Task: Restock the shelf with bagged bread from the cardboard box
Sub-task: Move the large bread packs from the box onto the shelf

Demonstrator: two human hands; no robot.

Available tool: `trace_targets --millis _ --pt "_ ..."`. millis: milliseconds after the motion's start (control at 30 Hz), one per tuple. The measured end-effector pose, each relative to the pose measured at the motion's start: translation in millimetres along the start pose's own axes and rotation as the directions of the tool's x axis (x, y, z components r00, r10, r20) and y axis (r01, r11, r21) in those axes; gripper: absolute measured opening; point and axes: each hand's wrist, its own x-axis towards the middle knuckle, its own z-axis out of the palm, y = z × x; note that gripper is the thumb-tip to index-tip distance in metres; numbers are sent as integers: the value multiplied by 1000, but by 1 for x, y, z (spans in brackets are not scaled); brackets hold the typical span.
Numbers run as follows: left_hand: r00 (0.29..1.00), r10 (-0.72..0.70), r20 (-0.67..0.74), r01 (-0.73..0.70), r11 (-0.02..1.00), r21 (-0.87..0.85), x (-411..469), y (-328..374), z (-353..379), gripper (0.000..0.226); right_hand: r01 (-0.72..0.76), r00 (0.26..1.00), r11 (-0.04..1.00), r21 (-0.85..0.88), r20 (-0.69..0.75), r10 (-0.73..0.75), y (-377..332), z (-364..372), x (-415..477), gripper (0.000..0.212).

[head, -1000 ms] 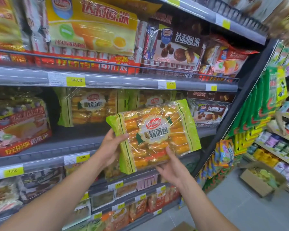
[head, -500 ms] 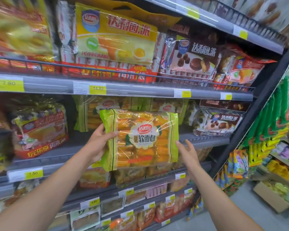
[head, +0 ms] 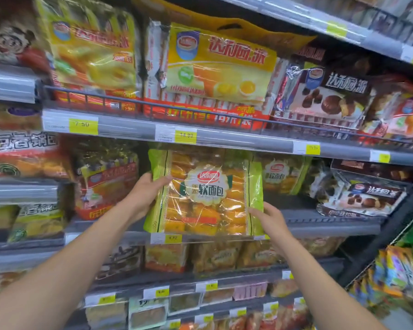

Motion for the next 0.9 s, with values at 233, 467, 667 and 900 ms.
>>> trace_targets --millis 233,467,667,900 --pt "987 68 -142 -56 995 87 36 -3 -6 66 34 999 999 -22 -4 -34 -14 5 48 7" --pt "969 105 -223 -76 988 137 74 -9 4 78 -2 1000 1000 -13 -30 2 -3 18 114 51" --pt "960 168 -226 -74 924 375 104 -13 3 53 -103 990 992 79 -84 109 19 37 149 60" --pt "951 142 -277 37 832 554 97 -21 5 73 -92 992 996 -10 -93 90 30 50 159 56"
